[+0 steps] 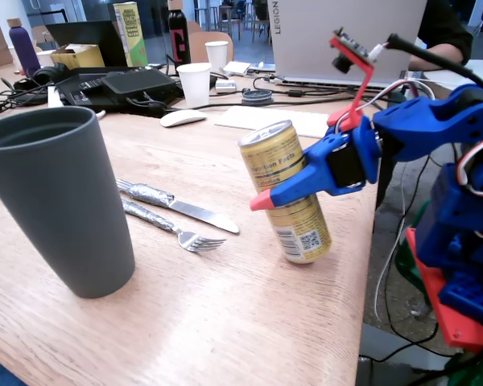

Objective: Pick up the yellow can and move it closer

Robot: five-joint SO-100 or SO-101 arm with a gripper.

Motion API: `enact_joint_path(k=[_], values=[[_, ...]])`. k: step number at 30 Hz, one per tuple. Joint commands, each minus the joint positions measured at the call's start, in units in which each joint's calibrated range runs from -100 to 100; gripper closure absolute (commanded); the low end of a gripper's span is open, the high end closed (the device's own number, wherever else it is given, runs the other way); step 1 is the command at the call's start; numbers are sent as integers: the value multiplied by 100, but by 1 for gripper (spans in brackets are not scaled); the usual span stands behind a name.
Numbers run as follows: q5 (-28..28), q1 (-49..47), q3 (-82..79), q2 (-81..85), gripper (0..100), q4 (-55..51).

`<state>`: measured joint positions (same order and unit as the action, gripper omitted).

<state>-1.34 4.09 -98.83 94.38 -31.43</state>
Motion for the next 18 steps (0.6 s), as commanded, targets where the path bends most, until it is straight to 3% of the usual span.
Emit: enact_joint_path(k=[1, 18], values=[[29, -36, -51, 279, 80, -2], [-20, 133, -51, 270, 81, -2]])
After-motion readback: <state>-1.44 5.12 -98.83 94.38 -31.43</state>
